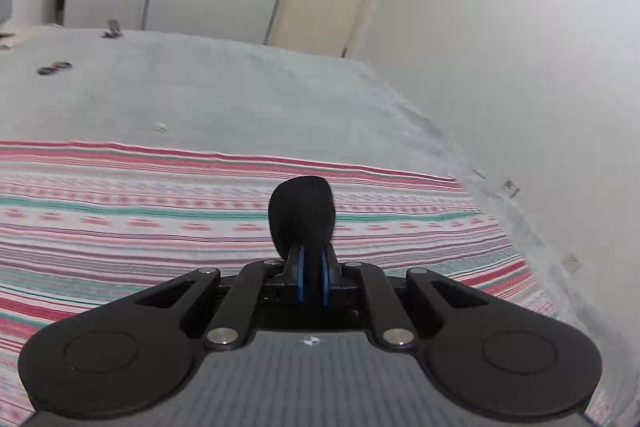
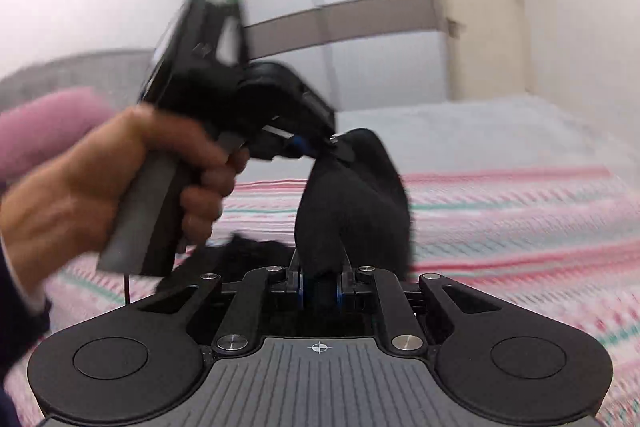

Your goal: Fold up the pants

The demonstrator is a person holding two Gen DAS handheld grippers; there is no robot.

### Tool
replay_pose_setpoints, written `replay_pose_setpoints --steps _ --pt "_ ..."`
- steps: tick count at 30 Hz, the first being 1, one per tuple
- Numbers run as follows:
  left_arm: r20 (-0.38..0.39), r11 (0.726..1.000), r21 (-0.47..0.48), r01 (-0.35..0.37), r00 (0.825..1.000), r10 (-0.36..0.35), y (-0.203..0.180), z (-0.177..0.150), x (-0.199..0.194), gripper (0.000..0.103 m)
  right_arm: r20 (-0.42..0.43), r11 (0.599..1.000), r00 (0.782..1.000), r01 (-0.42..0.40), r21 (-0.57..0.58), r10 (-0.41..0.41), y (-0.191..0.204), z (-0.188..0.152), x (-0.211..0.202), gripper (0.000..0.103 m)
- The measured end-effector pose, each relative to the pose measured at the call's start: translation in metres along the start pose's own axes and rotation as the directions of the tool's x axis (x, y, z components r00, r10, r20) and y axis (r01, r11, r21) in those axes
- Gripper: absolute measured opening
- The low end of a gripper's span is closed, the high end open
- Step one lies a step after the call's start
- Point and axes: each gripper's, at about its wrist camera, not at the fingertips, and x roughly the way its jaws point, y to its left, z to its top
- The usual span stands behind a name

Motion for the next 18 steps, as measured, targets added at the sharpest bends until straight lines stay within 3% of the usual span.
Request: replay_pose_setpoints --steps 9,16,18 --pt "0.027 0.99 -0.126 -0.068 0.997 0.072 0.113 -0.032 -0.034 0.043 -0.069 0.976 0.992 -0.116 -0.187 0.104 0.098 -0.015 0.05 0.013" --pt "0.055 0.978 -0.203 -0.038 0.997 0.05 0.154 -0.051 -0.025 0.043 -0.102 0.956 0.985 -0.162 -0.243 0.141 0.139 -0.024 0.079 0.013" --pt "0.01 0.979 -0.195 -0.065 0.998 0.068 0.158 -0.051 -0.016 0.043 -0.122 0.954 0.982 -0.171 -0.246 0.145 0.143 -0.027 0.086 0.013"
